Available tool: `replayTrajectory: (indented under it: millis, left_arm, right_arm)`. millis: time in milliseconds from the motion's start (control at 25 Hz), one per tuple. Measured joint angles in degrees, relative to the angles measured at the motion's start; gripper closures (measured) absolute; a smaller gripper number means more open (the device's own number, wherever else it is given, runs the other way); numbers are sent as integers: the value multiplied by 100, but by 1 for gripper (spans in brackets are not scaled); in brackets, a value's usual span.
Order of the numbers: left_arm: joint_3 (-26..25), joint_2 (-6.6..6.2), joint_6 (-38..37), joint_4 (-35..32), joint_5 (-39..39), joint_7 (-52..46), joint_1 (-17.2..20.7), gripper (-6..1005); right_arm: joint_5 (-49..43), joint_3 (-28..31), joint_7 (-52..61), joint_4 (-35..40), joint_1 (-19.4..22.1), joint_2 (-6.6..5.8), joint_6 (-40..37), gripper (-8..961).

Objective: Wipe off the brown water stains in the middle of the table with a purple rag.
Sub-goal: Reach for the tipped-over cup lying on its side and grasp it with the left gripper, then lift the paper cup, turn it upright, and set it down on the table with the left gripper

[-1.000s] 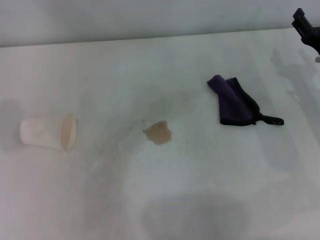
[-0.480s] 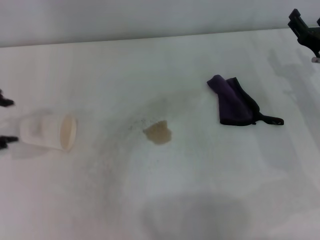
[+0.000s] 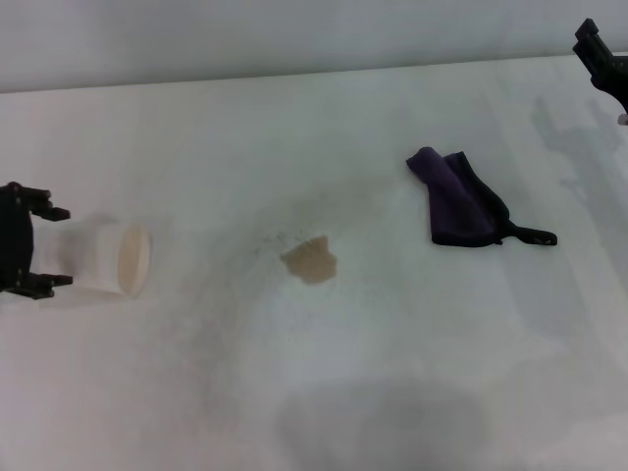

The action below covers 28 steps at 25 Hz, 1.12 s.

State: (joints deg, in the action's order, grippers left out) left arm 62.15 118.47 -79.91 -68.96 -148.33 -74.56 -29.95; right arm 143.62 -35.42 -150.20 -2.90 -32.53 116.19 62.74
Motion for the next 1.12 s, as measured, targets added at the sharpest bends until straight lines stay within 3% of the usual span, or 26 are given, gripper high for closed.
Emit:
replayTrajectory:
  millis: [640, 1120]
  left_arm:
    - [-48, 9, 966, 1218, 605, 987, -167, 221]
    - [-44, 44, 1212, 1301, 850, 1161, -79, 238]
  right_arm:
    - [-19, 0, 0, 0, -76, 0, 27, 86]
    - [-14, 0, 4, 0, -79, 0, 71, 86]
